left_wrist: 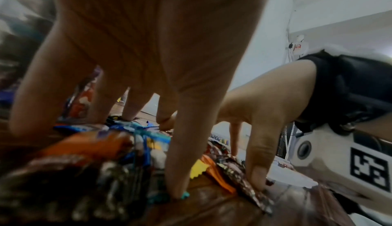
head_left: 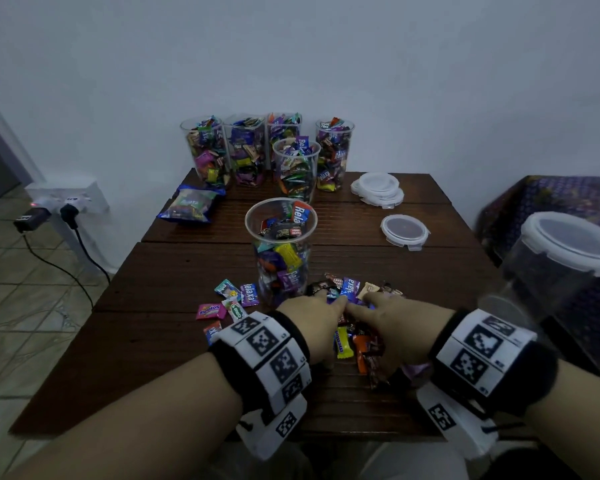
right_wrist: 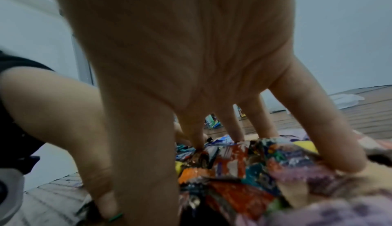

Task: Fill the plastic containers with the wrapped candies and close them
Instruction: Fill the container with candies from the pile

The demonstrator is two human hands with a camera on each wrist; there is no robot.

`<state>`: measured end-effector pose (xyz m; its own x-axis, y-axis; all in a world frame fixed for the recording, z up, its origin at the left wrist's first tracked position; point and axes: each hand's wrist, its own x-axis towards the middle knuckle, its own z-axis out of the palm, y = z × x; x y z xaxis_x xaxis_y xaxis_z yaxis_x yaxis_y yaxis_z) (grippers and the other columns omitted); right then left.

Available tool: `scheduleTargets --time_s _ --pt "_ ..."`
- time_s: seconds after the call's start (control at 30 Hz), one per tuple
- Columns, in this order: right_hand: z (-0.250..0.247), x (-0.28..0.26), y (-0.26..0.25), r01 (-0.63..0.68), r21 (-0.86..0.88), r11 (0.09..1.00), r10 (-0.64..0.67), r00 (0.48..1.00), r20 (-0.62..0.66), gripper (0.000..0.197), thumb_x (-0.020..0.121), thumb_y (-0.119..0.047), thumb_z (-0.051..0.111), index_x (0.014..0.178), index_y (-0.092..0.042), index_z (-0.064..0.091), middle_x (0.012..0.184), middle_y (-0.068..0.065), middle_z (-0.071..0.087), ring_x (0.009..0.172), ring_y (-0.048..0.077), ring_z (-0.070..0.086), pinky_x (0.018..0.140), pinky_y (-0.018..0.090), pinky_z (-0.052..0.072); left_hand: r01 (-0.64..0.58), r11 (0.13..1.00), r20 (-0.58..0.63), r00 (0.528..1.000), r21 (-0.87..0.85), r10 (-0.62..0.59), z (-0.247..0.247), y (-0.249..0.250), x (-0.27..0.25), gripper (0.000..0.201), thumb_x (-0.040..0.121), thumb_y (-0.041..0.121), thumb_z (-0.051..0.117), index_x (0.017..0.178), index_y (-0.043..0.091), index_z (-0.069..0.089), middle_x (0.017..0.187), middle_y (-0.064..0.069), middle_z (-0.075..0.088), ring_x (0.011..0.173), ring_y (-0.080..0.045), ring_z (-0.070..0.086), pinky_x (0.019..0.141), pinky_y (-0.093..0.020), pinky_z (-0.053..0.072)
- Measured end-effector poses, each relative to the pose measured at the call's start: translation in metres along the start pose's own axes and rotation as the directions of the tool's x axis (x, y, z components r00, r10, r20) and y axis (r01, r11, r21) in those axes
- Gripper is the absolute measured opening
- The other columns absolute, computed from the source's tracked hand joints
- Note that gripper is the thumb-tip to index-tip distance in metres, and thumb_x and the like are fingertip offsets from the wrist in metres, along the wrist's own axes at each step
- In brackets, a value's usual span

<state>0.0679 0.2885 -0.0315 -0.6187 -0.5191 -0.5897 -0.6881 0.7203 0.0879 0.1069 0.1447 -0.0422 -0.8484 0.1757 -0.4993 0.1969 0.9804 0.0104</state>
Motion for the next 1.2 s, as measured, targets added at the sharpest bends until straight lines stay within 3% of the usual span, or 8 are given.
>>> scheduleTargets --time_s 0.1,0.17,0.23,0.37,0.57,0.77,1.0,1.2 --pt "0.001 0.002 -0.001 0.015 0.009 1.0 -0.014 0.997 -0.072 0.103 0.075 -0.042 0.075 0.15 -0.035 0.005 0.143 0.009 0.027 0.126 0.029 0.04 0.1 0.042 0.043 0.008 1.0 -0.031 0.999 0.029 -0.008 0.0 0.001 0.005 0.082 0.085 0.035 0.067 0.15 0.022 0.019 0.147 -0.015 0.032 0.12 -0.033 0.049 0.09 -0.042 0.05" --pt "0.002 0.003 0.0 0.028 0.04 0.999 -0.023 0.992 -0.121 0.093 0.079 -0.036 0.071 0.149 -0.037 0.01 0.14 0.009 0.03 0.123 0.028 0.043 0.1 0.039 0.043 0.005 0.999 -0.108 0.994 0.053 0.001 0.0 0.0 0.008 0.051 0.091 0.027 0.059 0.138 0.018 0.042 0.129 -0.012 0.05 0.109 -0.029 0.055 0.081 -0.039 0.05" --pt "0.001 0.002 -0.002 0.037 0.053 0.998 -0.027 0.986 -0.166 0.08 0.084 -0.029 0.066 0.148 -0.035 0.018 0.139 0.008 0.032 0.123 0.026 0.044 0.098 0.035 0.042 0.01 0.998 -0.173 0.985 0.062 0.001 0.001 0.0 0.009 0.032 0.093 0.021 0.053 0.125 0.015 0.055 0.117 -0.01 0.058 0.103 -0.028 0.058 0.076 -0.037 0.05" --pt "-0.002 0.002 -0.004 0.041 0.067 0.997 -0.024 0.972 -0.232 0.055 0.091 -0.019 0.056 0.141 -0.025 0.036 0.135 0.008 0.036 0.115 0.027 0.051 0.089 0.033 0.043 0.029 0.996 -0.21 0.978 0.085 -0.011 -0.002 0.003 0.006 0.019 0.093 0.011 0.048 0.109 0.009 0.058 0.106 -0.011 0.061 0.098 -0.029 0.059 0.066 -0.034 0.042" --pt "-0.005 0.006 -0.004 0.05 0.1 0.994 -0.02 0.957 -0.288 0.036 0.094 -0.015 0.048 0.13 -0.02 0.05 0.126 0.008 0.046 0.11 0.027 0.053 0.085 0.031 0.042 0.042 0.995 -0.224 0.974 0.09 -0.021 -0.007 0.001 0.006 0.021 0.093 0.006 0.045 0.111 0.01 0.057 0.11 -0.012 0.058 0.1 -0.03 0.058 0.071 -0.035 0.044" --pt "-0.007 0.002 0.0 0.119 0.189 0.975 -0.042 0.928 -0.37 0.031 0.092 -0.013 0.048 0.12 -0.019 0.058 0.121 0.003 0.052 0.109 0.021 0.052 0.085 0.027 0.039 0.032 0.997 -0.262 0.965 0.077 -0.011 -0.009 -0.002 0.004 0.021 0.093 0.005 0.045 0.109 0.011 0.059 0.112 -0.01 0.055 0.101 -0.03 0.057 0.071 -0.035 0.043" --pt "-0.012 -0.005 0.007 0.133 0.278 0.951 0.001 0.901 -0.435 0.026 0.088 -0.012 0.053 0.111 -0.018 0.062 0.107 0.0 0.053 0.101 0.021 0.054 0.083 0.03 0.043 -0.007 0.999 -0.385 0.922 0.049 0.025 -0.009 -0.008 -0.004 0.021 0.092 0.003 0.044 0.106 0.012 0.056 0.106 -0.008 0.055 0.096 -0.03 0.057 0.066 -0.035 0.039" --pt "-0.019 -0.011 0.011 0.166 0.317 0.934 0.008 0.877 -0.48 0.022 0.087 -0.014 0.056 0.108 -0.017 0.063 0.101 -0.003 0.05 0.101 0.019 0.054 0.087 0.032 0.044 -0.055 0.998 -0.483 0.875 -0.02 0.039 -0.009 -0.015 -0.016 0.026 0.092 0.007 0.044 0.111 0.017 0.059 0.11 -0.004 0.057 0.1 -0.027 0.057 0.075 -0.037 0.048"
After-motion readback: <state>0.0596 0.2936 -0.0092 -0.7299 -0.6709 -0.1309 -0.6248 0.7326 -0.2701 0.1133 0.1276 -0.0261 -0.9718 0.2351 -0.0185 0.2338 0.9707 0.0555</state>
